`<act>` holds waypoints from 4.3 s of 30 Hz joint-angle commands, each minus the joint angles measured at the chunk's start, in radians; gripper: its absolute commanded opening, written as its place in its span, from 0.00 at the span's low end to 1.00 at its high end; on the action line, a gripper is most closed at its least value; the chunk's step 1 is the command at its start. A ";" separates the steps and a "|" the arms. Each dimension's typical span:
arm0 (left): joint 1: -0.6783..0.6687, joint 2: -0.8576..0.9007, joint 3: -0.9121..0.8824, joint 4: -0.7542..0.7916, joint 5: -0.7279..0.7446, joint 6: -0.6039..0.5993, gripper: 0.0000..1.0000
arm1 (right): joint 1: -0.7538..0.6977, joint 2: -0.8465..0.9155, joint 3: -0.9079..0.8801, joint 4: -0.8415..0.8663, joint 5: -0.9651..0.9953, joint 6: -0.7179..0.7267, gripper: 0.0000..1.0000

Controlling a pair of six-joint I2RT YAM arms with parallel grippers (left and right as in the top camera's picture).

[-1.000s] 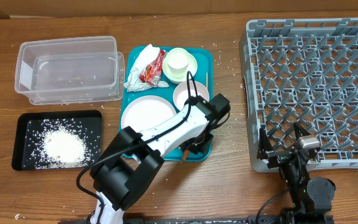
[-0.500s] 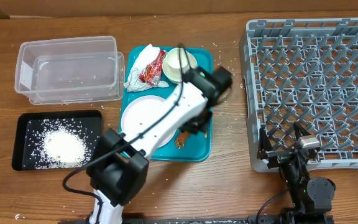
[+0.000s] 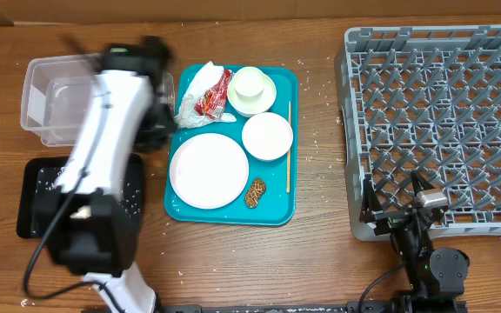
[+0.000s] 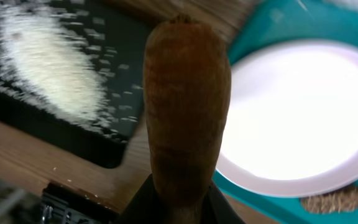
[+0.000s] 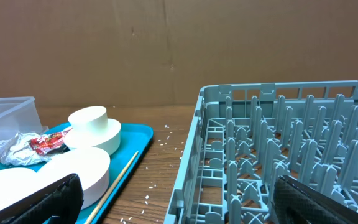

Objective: Sort waste into correct bins and load items into the dishwasher
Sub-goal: 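Carry the carrot with the left gripper and drop it on the black tray, then move the left gripper back over the brown mushroom on the teal tray, then lower the left gripper and grasp the brown mushroom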

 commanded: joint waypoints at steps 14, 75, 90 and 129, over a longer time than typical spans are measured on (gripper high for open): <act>0.540 -0.093 -0.205 0.125 0.057 -0.088 0.05 | -0.003 -0.010 -0.010 0.004 0.009 0.003 1.00; -0.559 -0.138 -0.426 0.555 0.190 0.103 0.62 | -0.003 -0.010 -0.010 0.004 0.009 0.003 1.00; -0.583 0.014 -0.426 0.588 0.058 0.228 0.58 | -0.003 -0.010 -0.010 0.004 0.009 0.003 1.00; -0.516 0.089 -0.018 0.072 -0.168 0.043 0.30 | -0.003 -0.010 -0.010 0.004 0.009 0.003 1.00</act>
